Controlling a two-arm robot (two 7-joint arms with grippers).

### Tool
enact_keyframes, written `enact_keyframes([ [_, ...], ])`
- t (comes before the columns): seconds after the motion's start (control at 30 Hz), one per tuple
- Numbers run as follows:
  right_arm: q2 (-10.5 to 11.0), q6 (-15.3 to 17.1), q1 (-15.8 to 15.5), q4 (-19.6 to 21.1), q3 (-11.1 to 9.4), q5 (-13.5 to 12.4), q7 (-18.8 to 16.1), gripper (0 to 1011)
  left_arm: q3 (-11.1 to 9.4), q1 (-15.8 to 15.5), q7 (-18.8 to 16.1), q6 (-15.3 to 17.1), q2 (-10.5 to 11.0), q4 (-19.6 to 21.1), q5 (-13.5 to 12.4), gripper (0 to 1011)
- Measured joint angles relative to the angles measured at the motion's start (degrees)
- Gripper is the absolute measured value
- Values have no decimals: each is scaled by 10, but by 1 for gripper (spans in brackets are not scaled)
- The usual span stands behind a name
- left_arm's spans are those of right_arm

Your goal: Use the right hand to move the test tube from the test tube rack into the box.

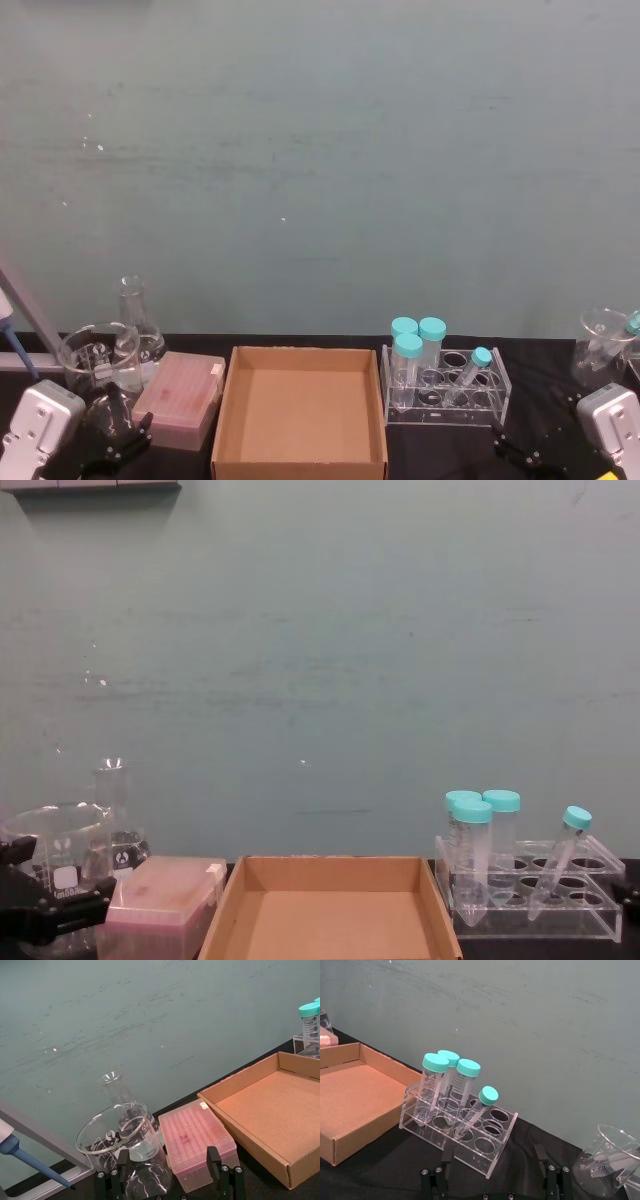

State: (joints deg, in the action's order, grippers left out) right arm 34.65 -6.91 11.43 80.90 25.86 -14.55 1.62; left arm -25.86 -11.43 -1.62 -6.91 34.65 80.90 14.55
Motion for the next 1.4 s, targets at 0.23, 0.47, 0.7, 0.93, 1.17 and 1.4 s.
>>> enact_keyframes([
  [0.23,0,0,0,0,0,0,0,1000,0,0,0,0,0,0,0,1000],
  [0.47,0,0,0,0,0,0,0,1000,0,0,0,0,0,0,0,1000],
  [0.7,0,0,0,0,0,0,0,1000,0,0,0,0,0,0,0,1000],
  [0.93,0,0,0,0,0,0,0,1000,0,0,0,0,0,0,0,1000],
  [1.17,0,-4,0,0,-1,2,-3,1000,0,0,0,0,0,0,0,1000],
  [1.4,-3,-40,9,-11,-6,10,-35,1000,0,0,0,0,0,0,0,1000],
])
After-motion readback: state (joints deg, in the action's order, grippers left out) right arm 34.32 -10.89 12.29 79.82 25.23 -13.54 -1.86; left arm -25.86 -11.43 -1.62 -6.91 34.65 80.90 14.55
